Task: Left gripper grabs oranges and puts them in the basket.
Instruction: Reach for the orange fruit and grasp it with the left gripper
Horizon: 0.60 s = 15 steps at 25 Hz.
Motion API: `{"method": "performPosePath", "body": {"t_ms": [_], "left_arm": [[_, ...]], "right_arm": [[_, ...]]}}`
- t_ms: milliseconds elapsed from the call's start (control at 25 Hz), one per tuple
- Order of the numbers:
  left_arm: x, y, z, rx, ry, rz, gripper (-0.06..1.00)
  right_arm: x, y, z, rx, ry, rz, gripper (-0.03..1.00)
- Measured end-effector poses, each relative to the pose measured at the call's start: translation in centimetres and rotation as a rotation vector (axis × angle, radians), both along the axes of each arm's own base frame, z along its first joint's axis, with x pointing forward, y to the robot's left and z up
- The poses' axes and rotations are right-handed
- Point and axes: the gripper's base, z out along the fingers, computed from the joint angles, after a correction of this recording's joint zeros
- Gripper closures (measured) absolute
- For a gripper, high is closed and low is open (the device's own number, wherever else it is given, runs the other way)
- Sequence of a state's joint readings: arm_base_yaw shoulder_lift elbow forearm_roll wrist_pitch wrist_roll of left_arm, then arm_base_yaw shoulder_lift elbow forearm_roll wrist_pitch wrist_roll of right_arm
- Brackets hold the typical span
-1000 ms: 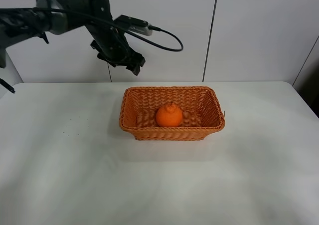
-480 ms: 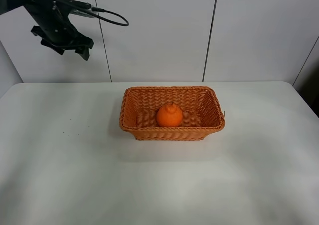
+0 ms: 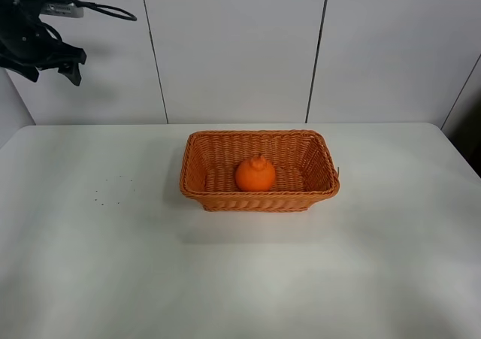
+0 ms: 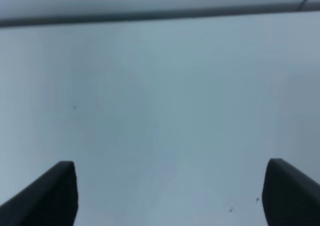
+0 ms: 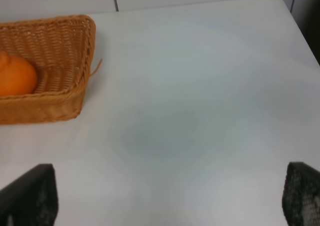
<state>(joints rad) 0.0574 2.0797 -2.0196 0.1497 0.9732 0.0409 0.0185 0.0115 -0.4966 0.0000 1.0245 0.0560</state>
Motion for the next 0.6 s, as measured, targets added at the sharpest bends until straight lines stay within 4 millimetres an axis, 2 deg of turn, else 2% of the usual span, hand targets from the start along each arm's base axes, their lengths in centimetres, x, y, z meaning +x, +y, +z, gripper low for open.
{"method": "performPosePath", "body": {"t_ms": [280,600], "left_arm": [[-0.4,-0.1,0.2,-0.020,0.023,0.005,0.10],[-2.2,-0.2,3.1,-0.021,0.004,0.009,0.10]], "right_arm": [[0.0,0.0,0.0,0.000,0.000,0.000,0.27],[0.0,0.0,0.0,0.000,0.000,0.000,0.27]]}}
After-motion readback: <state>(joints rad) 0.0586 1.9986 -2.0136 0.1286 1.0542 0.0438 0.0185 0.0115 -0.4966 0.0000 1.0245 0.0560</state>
